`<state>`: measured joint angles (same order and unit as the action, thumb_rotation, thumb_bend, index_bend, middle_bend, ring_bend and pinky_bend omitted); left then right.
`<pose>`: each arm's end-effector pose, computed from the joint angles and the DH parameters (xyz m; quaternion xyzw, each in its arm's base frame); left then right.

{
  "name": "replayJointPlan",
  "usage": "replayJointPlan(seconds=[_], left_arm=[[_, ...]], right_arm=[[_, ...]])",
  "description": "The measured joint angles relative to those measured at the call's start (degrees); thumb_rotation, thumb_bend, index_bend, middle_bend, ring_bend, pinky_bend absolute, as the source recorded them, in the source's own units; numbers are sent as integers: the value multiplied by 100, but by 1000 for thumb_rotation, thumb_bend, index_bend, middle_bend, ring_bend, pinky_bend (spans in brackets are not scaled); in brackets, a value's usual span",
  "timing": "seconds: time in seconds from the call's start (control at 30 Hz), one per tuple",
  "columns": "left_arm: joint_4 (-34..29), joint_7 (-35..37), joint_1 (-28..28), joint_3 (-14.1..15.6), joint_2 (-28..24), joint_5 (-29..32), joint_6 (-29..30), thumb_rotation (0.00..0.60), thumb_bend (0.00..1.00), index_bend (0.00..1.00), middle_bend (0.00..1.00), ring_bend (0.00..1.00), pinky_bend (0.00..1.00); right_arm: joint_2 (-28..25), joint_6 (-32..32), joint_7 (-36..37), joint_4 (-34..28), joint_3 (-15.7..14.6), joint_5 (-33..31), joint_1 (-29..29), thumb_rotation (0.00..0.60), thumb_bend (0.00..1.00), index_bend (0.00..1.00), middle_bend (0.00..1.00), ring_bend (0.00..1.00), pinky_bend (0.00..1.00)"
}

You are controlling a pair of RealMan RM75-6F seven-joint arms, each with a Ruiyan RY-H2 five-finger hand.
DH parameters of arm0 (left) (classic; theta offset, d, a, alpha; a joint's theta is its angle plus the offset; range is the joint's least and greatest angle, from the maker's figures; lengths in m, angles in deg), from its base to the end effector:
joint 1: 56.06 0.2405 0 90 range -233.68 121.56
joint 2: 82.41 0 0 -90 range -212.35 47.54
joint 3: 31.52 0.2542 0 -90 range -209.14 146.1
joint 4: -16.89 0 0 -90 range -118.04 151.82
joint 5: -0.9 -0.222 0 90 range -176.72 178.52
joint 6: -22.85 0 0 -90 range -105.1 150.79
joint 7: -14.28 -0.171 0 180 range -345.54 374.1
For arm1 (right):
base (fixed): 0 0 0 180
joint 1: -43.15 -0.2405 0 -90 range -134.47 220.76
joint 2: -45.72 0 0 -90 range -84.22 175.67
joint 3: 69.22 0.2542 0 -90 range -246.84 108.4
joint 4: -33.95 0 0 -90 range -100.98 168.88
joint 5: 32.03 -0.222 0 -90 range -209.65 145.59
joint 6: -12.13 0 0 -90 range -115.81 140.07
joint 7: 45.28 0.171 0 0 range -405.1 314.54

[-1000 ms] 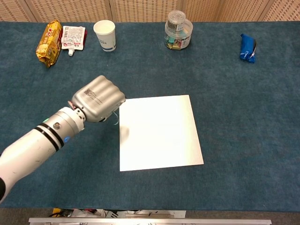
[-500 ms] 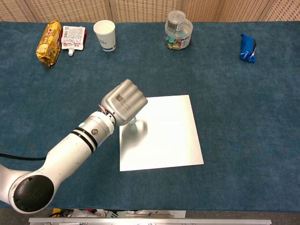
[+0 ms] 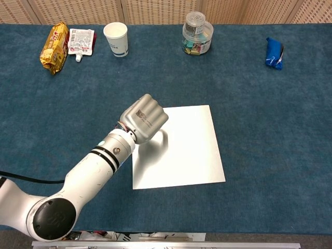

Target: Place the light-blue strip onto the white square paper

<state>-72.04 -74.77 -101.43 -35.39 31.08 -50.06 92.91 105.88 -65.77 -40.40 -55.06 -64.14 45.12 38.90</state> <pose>-0.0549 0.2597 -0.1503 -0.8623 -0.0640 -0.1669 0.4739 -0.3621 -0.2126 0.1780 0.5543 -0.4359 0.3312 0.6269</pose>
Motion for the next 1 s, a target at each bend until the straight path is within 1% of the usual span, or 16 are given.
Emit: replayJointPlan(seconds=[0.2,0.67,1.0], left_arm=[[-120,55,-31,91,16,-67,128,557,381,411,1000,1000,1000],[-476,227,-5,426,-135,-287,297,553,381,402,1000,1000,1000],[-563,194,27,561,-257,-73,284,554,381,404,1000,1000,1000]], right_arm=[[0,-25,31,19,-6,12,24,600,129,151,375,250,205],[-24,-76,57,-3,-1,48,55,600,129,151,375,250,205],[-34,-103,9,-55,-2,76,62,600,129,151,375,250,205]])
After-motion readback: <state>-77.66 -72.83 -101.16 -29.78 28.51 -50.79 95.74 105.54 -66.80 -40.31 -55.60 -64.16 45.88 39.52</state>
